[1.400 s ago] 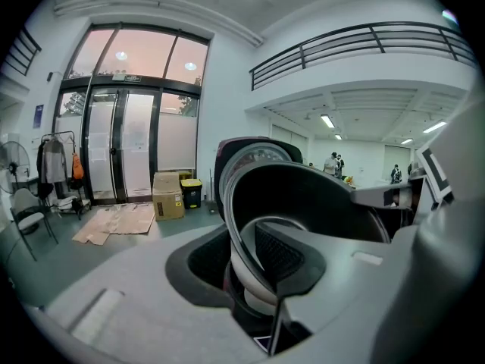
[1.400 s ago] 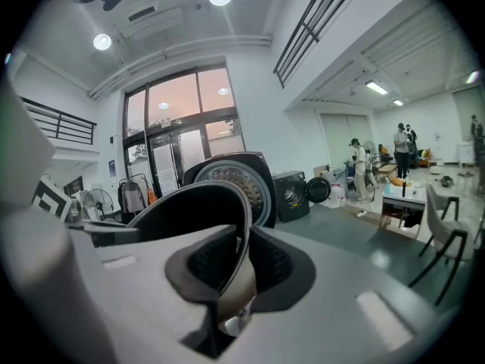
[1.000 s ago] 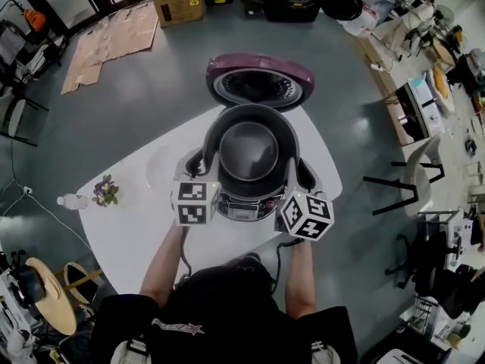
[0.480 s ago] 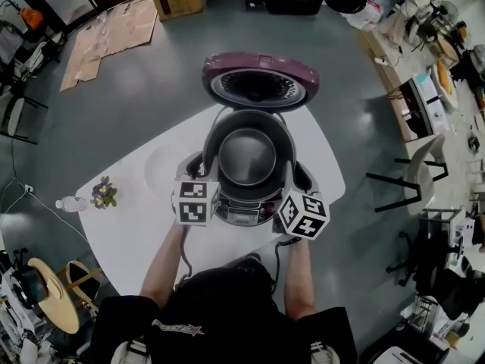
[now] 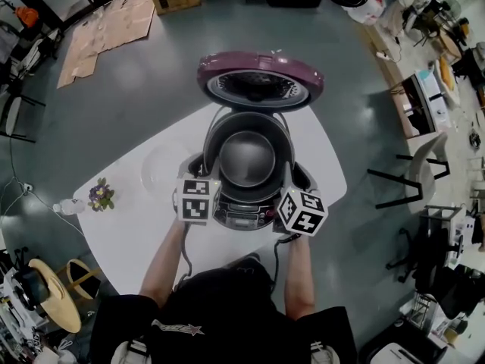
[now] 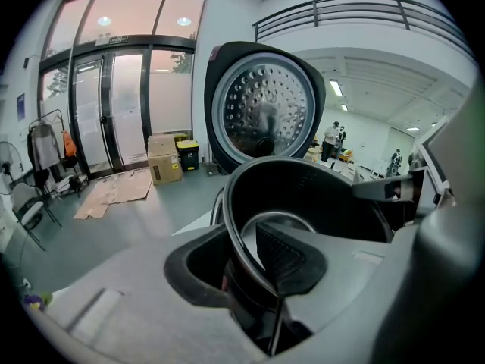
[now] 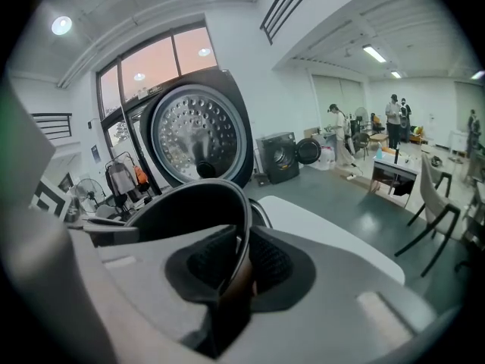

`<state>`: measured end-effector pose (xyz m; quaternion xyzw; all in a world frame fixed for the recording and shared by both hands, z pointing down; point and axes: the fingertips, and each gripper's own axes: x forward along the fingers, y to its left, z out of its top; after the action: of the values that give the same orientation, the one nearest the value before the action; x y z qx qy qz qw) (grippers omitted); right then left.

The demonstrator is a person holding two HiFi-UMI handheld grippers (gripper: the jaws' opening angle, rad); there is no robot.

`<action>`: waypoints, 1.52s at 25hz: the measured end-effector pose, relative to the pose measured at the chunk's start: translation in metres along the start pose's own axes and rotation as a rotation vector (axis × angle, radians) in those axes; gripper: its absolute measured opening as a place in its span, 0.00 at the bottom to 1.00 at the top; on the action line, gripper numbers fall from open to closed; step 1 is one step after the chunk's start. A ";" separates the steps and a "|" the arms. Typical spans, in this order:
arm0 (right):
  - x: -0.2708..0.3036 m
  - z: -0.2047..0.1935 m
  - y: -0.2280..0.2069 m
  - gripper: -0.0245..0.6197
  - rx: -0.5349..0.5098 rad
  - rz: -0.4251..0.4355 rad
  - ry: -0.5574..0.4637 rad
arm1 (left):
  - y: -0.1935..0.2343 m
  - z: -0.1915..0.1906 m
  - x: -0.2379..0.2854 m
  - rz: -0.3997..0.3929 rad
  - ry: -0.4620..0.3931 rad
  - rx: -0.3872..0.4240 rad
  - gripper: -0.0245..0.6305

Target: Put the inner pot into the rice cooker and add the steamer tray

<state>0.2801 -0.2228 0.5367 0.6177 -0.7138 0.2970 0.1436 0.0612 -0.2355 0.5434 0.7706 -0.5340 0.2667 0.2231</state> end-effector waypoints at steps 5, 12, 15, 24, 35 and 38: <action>0.013 -0.008 -0.004 0.13 -0.011 -0.005 0.057 | 0.003 -0.009 0.013 0.008 0.043 0.021 0.23; 0.025 -0.022 -0.006 0.14 -0.023 -0.004 0.125 | 0.006 -0.016 0.022 0.008 0.103 0.045 0.23; 0.028 -0.024 -0.008 0.14 -0.014 0.005 0.153 | 0.005 -0.019 0.025 -0.004 0.136 0.047 0.24; 0.033 -0.032 -0.008 0.14 -0.013 -0.007 0.216 | 0.006 -0.028 0.028 -0.018 0.197 0.073 0.25; 0.029 -0.022 -0.010 0.20 -0.036 -0.012 0.153 | 0.000 -0.025 0.025 -0.024 0.169 0.142 0.36; 0.030 -0.021 -0.005 0.37 -0.055 0.004 0.130 | 0.003 -0.022 0.024 -0.004 0.121 0.192 0.48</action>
<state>0.2757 -0.2347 0.5713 0.5916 -0.7120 0.3173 0.2060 0.0611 -0.2399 0.5754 0.7719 -0.4902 0.3623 0.1807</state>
